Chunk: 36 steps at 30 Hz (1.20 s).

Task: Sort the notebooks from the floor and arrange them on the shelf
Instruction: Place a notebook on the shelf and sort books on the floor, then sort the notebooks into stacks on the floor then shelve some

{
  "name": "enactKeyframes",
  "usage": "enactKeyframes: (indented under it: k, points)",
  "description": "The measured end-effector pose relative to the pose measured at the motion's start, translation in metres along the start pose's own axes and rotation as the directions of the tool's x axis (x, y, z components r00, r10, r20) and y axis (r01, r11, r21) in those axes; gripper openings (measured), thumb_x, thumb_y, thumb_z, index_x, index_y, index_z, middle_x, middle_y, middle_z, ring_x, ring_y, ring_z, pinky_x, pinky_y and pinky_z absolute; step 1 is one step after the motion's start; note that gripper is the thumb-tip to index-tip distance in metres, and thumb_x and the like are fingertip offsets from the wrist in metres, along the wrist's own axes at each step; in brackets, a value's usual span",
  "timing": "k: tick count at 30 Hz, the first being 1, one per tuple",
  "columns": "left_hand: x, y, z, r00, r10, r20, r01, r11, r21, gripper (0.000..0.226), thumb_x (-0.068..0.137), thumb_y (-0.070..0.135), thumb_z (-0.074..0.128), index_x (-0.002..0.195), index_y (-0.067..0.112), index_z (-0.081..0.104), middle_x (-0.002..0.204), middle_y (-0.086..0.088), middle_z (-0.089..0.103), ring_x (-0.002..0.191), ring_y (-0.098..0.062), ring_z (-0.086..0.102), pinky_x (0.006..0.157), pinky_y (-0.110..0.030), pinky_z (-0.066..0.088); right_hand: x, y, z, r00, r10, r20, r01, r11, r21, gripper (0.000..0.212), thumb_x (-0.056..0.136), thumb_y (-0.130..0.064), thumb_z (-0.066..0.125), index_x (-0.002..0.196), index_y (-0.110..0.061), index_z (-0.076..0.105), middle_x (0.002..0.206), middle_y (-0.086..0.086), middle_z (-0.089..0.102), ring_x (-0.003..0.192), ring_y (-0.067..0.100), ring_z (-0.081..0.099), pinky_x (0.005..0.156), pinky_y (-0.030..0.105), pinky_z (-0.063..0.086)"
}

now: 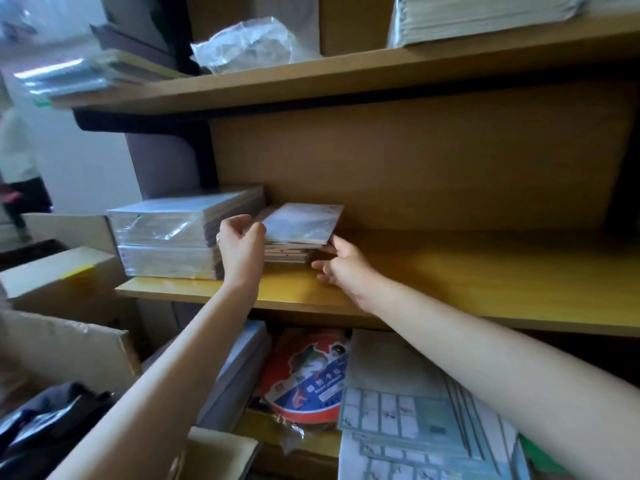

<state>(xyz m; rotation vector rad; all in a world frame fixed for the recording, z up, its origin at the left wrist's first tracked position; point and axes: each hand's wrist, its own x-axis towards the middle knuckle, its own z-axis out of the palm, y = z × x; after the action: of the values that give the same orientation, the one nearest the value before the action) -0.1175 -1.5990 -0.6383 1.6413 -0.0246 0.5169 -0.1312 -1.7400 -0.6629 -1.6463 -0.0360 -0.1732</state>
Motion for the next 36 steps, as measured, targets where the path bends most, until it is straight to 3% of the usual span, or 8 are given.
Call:
enactKeyframes:
  k: [5,9,13,17,22,25,31,36]
  points:
    - [-0.023,0.000,0.005,0.949,0.315,0.009,-0.307,0.917,0.254,0.023,0.083,0.005,0.048,0.101,0.014,0.059,0.117,-0.003,0.042,0.116,-0.018,0.032,0.084,-0.017,0.020,0.016,-0.012,0.018,0.998,0.011,-0.063,-0.024,0.976,-0.218,0.057,0.090,-0.010,0.039,0.146,-0.017,0.030,0.134,0.003,0.046,0.118,0.019,0.047,0.104,0.042,0.042]
    - [-0.028,-0.013,0.015,0.875,0.468,0.127,-0.464,0.732,0.498,0.028,0.080,0.005,0.052,0.104,0.013,0.062,0.123,-0.010,0.046,0.117,-0.028,0.033,0.087,-0.032,0.030,0.028,-0.033,0.024,1.000,0.031,0.001,-0.027,0.891,-0.453,0.046,0.098,-0.011,0.032,0.143,-0.006,0.030,0.135,0.012,0.042,0.114,0.026,0.046,0.077,0.028,0.046]
    - [-0.026,-0.026,0.019,0.858,0.420,0.297,-0.505,0.577,0.643,0.044,0.086,0.015,0.051,0.130,0.017,0.049,0.143,-0.010,0.035,0.133,-0.030,0.025,0.102,-0.044,0.028,0.024,-0.036,0.006,0.999,-0.051,0.018,0.052,0.812,-0.582,0.060,0.093,0.002,0.030,0.150,-0.015,0.020,0.158,0.000,0.010,0.142,0.024,0.021,0.109,0.029,0.027]
    - [-0.022,-0.039,0.016,0.875,0.390,0.286,-0.479,0.614,0.627,0.059,0.091,0.025,0.049,0.145,0.013,0.028,0.154,-0.016,0.011,0.142,-0.034,0.012,0.111,-0.047,0.020,0.007,-0.005,-0.014,0.981,-0.193,0.032,0.162,0.715,-0.680,0.049,0.087,0.006,0.036,0.130,-0.014,0.049,0.143,-0.002,0.035,0.125,0.019,0.042,0.090,0.025,0.039]
    - [-0.023,-0.054,0.020,0.720,0.412,0.559,-0.684,0.284,0.672,0.069,0.085,0.047,0.012,0.151,0.025,0.011,0.159,0.004,-0.009,0.144,-0.020,-0.016,0.114,-0.053,-0.002,-0.003,0.009,-0.026,0.929,-0.365,-0.054,0.234,0.696,-0.679,0.032,0.089,0.000,0.041,0.109,-0.016,0.060,0.123,0.000,0.050,0.107,0.018,0.053,0.092,0.033,0.045]
    - [-0.011,-0.053,0.025,0.729,0.311,0.610,-0.677,0.191,0.711,0.069,0.089,0.058,-0.002,0.151,0.028,-0.001,0.155,0.012,-0.018,0.135,-0.013,-0.032,0.112,-0.048,-0.015,-0.008,0.014,-0.031,0.934,-0.356,-0.019,0.244,0.676,-0.696,0.027,0.089,-0.004,0.042,0.099,-0.022,0.060,0.117,-0.002,0.052,0.102,0.016,0.053,0.092,0.037,0.046]
    - [0.016,-0.029,0.046,0.775,0.080,0.627,-0.613,0.338,0.714,0.060,0.097,0.054,0.008,0.150,0.029,-0.001,0.157,0.009,-0.013,0.138,-0.022,-0.032,0.113,-0.050,-0.018,-0.024,0.019,-0.045,0.944,-0.316,0.100,0.283,0.610,-0.740,0.027,0.090,-0.006,0.043,0.107,-0.019,0.060,0.118,-0.002,0.053,0.104,0.015,0.052,0.086,0.026,0.044]
    - [0.016,-0.028,0.058,0.736,0.150,0.660,-0.668,0.315,0.674,0.054,0.098,0.052,0.016,0.150,0.035,0.015,0.159,0.010,-0.005,0.139,-0.036,-0.027,0.111,-0.061,-0.012,-0.040,0.025,-0.061,0.916,-0.303,0.264,0.386,0.479,-0.789,0.029,0.093,-0.010,0.040,0.113,-0.020,0.059,0.121,-0.003,0.051,0.107,0.018,0.053,0.093,0.033,0.044]
